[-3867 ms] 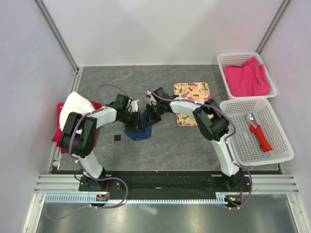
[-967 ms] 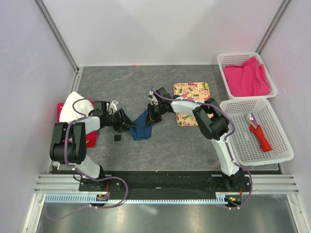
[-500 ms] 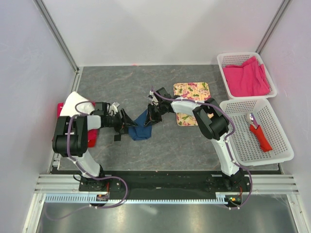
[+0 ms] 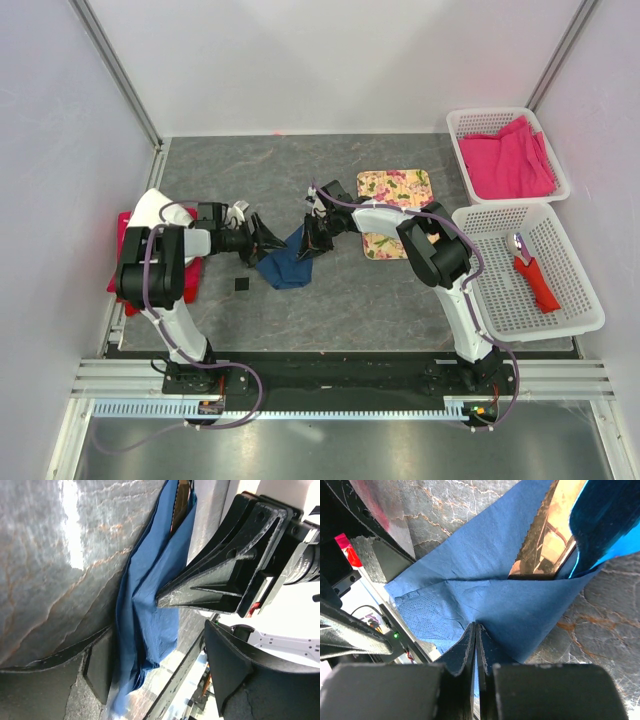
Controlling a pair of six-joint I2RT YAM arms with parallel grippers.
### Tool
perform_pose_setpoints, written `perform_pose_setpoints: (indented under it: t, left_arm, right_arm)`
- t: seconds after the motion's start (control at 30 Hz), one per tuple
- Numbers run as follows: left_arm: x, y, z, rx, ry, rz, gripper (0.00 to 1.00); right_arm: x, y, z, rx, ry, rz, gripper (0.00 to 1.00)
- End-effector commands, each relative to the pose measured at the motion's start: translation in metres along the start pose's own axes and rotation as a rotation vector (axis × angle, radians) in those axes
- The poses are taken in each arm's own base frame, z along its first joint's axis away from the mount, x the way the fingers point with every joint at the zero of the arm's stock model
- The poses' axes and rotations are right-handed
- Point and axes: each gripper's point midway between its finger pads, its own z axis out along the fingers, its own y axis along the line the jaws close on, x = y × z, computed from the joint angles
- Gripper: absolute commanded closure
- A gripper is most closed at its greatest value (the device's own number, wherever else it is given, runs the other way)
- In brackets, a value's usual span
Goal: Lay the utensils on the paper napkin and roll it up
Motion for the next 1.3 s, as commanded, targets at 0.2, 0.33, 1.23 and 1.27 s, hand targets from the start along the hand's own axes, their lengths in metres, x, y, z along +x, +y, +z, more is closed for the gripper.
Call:
perform_pose_setpoints:
  t: [0.2, 0.33, 1.23, 1.27]
  left_arm:
    - [0.016, -0.001, -0.01, -0.022, 0.059, 0.056, 0.35]
    - [0.027, -0.007, -0.02, -0.031, 0.067, 0.064, 0.4]
    - [0.022, -0.041, -0.001, -0.019, 0.063, 0.129, 0.93]
    - [0.023, -0.042, 0.0, -0.019, 0.067, 0.135, 0.94]
  right_arm:
    - [0.024, -0.07, 0.016, 0.215, 0.042, 0.063, 0.93]
    - [0.024, -0.07, 0.016, 0.215, 0.041, 0.061, 0.93]
    - [0.024, -0.069, 0.016, 0.214, 0.041, 0.064, 0.93]
    - [0.024, -0.069, 0.016, 0.214, 0.041, 0.064, 0.93]
